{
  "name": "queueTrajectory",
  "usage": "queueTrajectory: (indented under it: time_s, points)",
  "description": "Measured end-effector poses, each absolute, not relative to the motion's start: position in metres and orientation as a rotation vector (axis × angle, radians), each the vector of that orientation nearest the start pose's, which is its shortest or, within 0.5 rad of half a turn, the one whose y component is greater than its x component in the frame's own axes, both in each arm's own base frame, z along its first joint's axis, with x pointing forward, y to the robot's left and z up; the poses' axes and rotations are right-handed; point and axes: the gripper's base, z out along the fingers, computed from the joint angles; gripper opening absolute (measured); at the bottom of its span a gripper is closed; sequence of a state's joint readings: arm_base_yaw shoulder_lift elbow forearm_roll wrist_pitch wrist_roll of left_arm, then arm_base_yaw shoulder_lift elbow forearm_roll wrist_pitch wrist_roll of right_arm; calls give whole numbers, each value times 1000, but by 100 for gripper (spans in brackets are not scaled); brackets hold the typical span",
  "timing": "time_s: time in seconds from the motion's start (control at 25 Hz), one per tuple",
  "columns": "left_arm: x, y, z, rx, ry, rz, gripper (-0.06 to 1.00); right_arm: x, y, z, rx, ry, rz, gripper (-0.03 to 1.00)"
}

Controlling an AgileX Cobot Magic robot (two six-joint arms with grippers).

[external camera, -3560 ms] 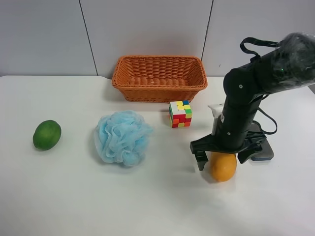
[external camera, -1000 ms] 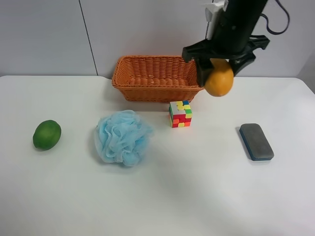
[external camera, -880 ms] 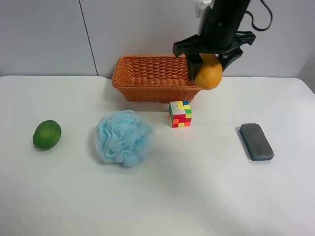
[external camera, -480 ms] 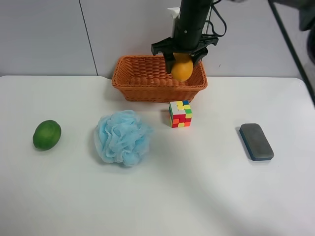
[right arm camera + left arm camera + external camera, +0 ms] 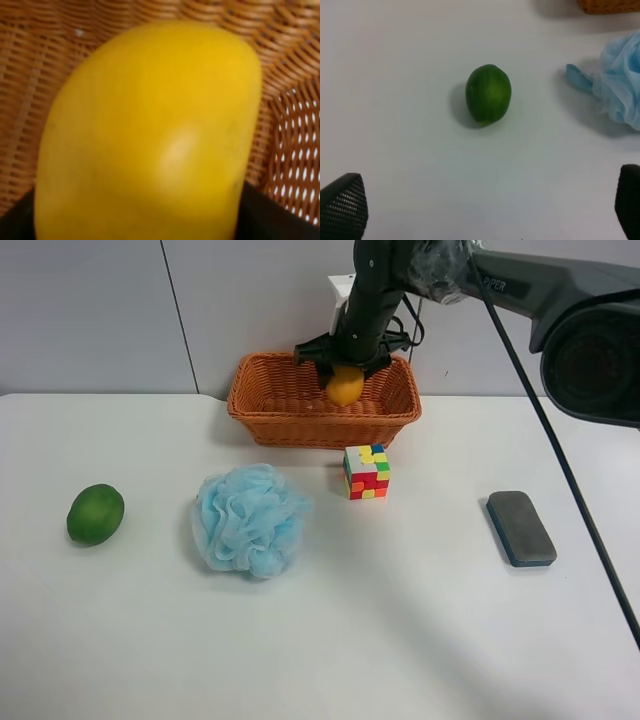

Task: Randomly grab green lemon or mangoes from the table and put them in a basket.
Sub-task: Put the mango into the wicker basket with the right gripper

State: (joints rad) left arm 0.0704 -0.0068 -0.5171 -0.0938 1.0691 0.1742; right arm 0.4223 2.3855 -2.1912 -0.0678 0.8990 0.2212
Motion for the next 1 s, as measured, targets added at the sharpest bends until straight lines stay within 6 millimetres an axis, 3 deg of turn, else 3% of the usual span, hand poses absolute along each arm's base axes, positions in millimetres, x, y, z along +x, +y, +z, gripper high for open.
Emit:
queueTrajectory:
  time_s: [0.6, 0.72, 0.76, 1.0]
  points:
    - [-8, -8, 282, 111, 2023, 43, 99, 491, 213, 202, -309, 2544, 126, 63]
    - [-8, -8, 282, 111, 2023, 43, 99, 492, 213, 202, -315, 2534, 120, 88]
    - [-8, -8, 282, 111, 2023, 43, 99, 492, 213, 202, -318, 2531, 120, 92]
    - [-8, -8, 282, 111, 2023, 43, 99, 492, 213, 203, -321, 2526, 120, 99]
